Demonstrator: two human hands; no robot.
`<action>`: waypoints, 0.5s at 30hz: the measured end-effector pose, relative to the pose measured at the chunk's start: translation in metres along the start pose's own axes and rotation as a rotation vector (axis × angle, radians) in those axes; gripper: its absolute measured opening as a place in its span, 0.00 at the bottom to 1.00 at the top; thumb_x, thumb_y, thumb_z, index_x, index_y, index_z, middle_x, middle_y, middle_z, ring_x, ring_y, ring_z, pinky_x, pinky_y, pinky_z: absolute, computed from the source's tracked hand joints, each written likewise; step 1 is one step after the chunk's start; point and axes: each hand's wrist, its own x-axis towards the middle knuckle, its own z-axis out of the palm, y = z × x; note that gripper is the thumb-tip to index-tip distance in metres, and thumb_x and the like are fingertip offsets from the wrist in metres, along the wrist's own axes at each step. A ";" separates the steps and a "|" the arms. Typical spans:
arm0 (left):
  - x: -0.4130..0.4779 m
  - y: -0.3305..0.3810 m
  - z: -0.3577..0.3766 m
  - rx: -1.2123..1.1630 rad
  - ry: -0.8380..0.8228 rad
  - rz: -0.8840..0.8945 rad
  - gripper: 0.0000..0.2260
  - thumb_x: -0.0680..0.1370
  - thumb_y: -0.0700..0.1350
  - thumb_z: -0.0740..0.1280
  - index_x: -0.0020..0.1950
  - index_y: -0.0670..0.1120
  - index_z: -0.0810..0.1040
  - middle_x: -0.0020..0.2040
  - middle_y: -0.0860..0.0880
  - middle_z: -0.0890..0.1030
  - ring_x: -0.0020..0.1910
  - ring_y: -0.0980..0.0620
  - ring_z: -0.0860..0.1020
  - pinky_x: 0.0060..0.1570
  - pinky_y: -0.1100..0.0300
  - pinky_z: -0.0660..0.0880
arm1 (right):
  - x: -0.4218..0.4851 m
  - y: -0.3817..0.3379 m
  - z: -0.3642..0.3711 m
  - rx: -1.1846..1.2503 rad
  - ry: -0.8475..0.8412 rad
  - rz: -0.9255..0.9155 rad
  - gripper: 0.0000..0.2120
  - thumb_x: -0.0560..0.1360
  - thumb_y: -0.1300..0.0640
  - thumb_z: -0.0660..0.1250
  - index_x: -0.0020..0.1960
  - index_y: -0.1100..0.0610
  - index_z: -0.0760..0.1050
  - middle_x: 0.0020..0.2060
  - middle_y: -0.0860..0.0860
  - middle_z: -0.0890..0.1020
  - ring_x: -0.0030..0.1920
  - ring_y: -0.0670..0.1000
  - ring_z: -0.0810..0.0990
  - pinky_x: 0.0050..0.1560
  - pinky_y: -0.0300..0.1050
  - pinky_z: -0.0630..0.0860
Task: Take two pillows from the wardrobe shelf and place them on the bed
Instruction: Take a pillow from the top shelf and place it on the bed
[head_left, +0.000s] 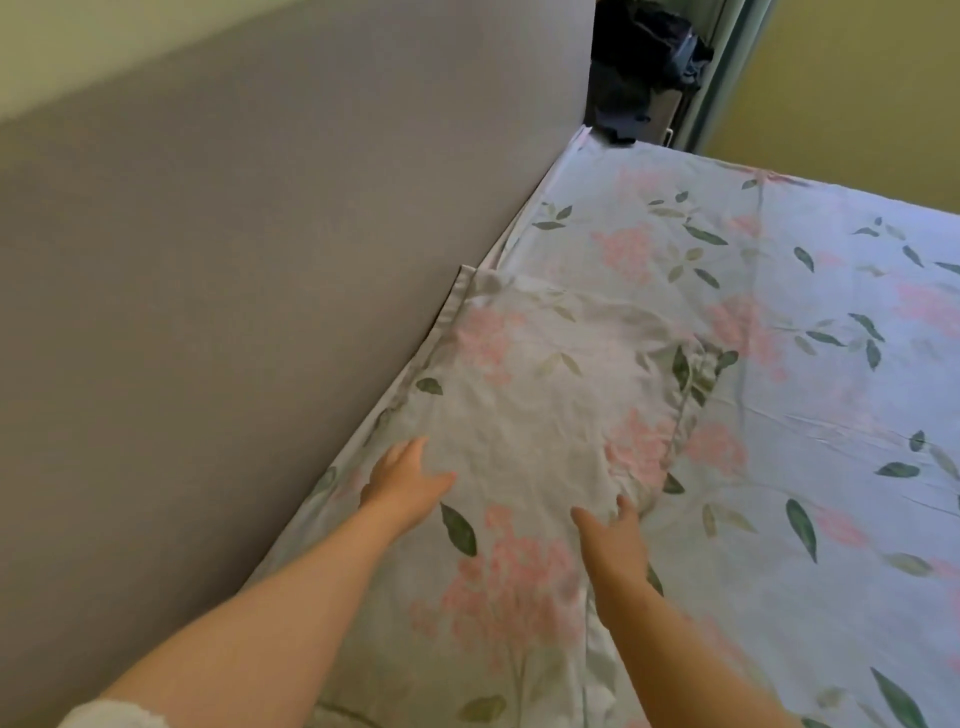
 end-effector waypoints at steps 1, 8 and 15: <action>0.009 -0.002 0.004 0.063 0.040 0.001 0.31 0.76 0.58 0.61 0.75 0.52 0.54 0.77 0.48 0.54 0.75 0.45 0.57 0.71 0.47 0.60 | 0.009 0.005 0.006 0.008 -0.001 0.021 0.35 0.74 0.49 0.65 0.75 0.51 0.52 0.73 0.57 0.63 0.70 0.63 0.65 0.67 0.62 0.67; 0.069 -0.024 0.026 0.028 0.138 -0.167 0.48 0.65 0.69 0.67 0.75 0.56 0.44 0.77 0.45 0.53 0.75 0.41 0.55 0.71 0.42 0.54 | 0.072 0.017 0.040 0.271 -0.075 0.054 0.44 0.70 0.46 0.71 0.76 0.46 0.47 0.71 0.56 0.66 0.68 0.62 0.68 0.69 0.61 0.66; 0.078 -0.027 0.000 -0.046 0.188 -0.064 0.24 0.72 0.52 0.70 0.64 0.43 0.72 0.64 0.42 0.76 0.62 0.40 0.74 0.56 0.55 0.70 | 0.068 0.015 0.052 0.272 -0.100 -0.054 0.29 0.71 0.52 0.71 0.69 0.48 0.63 0.58 0.53 0.78 0.55 0.57 0.78 0.59 0.56 0.76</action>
